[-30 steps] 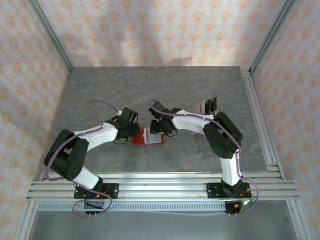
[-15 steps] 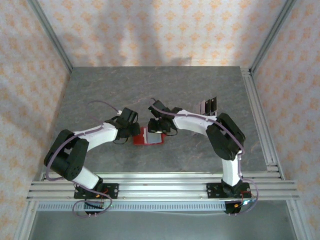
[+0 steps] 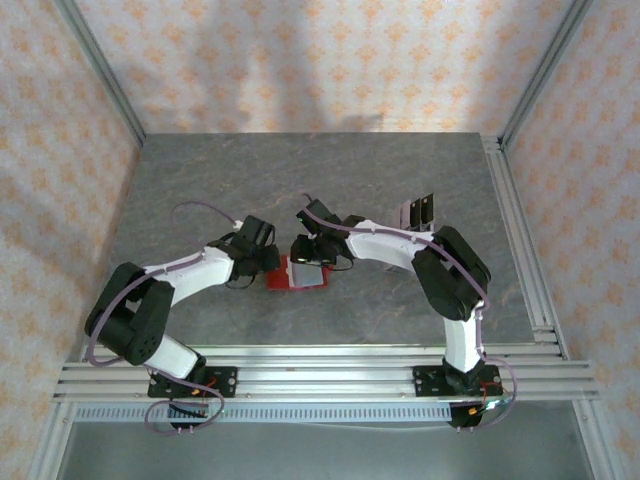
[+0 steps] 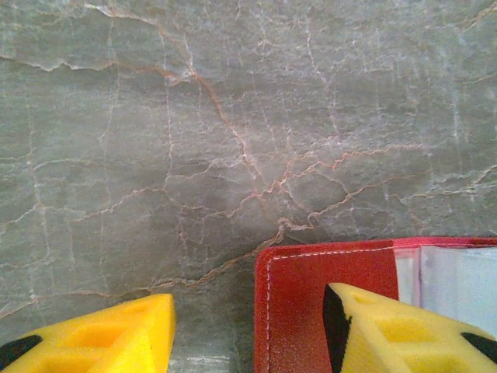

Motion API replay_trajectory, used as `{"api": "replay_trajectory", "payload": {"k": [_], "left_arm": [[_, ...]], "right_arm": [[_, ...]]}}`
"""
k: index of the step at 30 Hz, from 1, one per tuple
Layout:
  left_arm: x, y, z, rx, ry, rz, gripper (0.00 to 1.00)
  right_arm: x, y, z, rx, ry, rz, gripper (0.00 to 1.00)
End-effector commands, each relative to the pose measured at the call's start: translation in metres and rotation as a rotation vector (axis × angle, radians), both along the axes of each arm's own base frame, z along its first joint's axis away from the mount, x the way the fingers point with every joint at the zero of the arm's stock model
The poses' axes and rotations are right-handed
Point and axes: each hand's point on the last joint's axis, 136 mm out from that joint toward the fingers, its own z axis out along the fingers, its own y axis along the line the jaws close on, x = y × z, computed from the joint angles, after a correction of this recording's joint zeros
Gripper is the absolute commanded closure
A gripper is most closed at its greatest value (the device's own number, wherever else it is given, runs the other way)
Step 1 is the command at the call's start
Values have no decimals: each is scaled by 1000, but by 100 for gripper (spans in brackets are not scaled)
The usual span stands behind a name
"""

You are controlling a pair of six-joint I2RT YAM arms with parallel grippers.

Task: Put the credit cards into the card holder

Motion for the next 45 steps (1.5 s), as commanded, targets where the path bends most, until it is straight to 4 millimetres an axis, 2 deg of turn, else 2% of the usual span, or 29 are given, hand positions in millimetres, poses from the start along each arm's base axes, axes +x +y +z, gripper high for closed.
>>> {"api": "replay_trajectory", "payload": {"k": [1,9,15,18,21,26,28,32,38,41,45], "left_arm": [[-5,12,8,40,-19,23,45],[-16,49,28,57,-75,183,43],[-23,72,33,34,-86,270,42],[-21,75,40,19,-92,271,42],[-18,72,45,9,-94,256,42],[-15,67,53,-13,-99,241,42],[-13,66,56,-16,-102,235,42],[-14,63,57,-22,-97,213,42],[-13,51,59,-68,-100,155,42],[-10,43,60,-102,-103,133,42],[-4,29,61,-123,-98,89,42]], "right_arm": [[-1,7,21,67,-20,-4,61],[-3,21,24,129,11,0,61],[-8,45,22,166,40,27,61],[-13,60,19,172,57,49,61],[-18,72,6,150,85,63,60],[-20,75,-24,90,145,59,58],[-19,76,-22,90,141,63,57],[-18,80,3,132,107,92,54],[-15,69,51,194,12,76,50],[-14,52,54,179,-7,50,50],[-15,25,40,132,2,17,54]]}}
